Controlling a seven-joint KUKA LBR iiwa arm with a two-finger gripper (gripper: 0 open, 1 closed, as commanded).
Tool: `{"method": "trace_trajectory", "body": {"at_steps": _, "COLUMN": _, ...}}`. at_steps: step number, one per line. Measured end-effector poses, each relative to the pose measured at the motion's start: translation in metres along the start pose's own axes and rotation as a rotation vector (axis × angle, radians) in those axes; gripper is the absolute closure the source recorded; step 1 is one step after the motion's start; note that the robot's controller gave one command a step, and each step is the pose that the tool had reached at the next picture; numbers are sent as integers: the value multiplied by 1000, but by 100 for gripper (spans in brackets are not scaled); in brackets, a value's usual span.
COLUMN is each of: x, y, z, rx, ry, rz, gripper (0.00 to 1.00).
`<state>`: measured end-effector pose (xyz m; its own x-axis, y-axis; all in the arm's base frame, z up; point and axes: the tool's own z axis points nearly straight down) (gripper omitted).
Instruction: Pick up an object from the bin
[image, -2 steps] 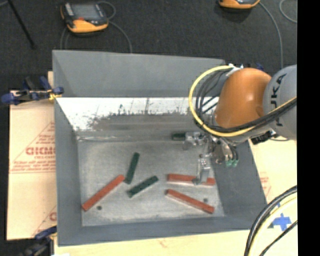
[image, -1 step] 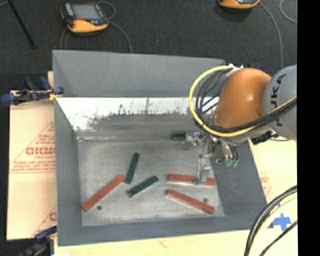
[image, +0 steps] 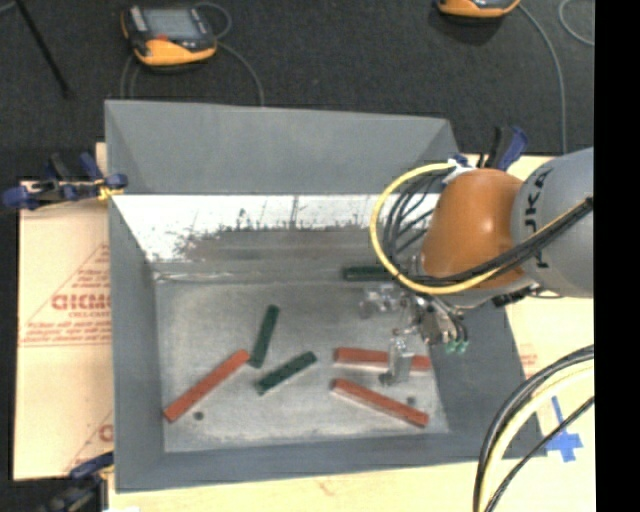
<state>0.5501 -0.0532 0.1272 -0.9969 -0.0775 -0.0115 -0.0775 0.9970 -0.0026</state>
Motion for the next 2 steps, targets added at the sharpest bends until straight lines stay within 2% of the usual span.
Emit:
{"method": "trace_trajectory", "body": {"at_steps": 1, "x": 6, "y": -10, "z": 54, "rx": 0, "ry": 1, "rz": 121, "gripper": 100}}
{"method": "trace_trajectory", "body": {"at_steps": 2, "x": 6, "y": -10, "z": 54, "rx": 0, "ry": 1, "rz": 120, "gripper": 100}}
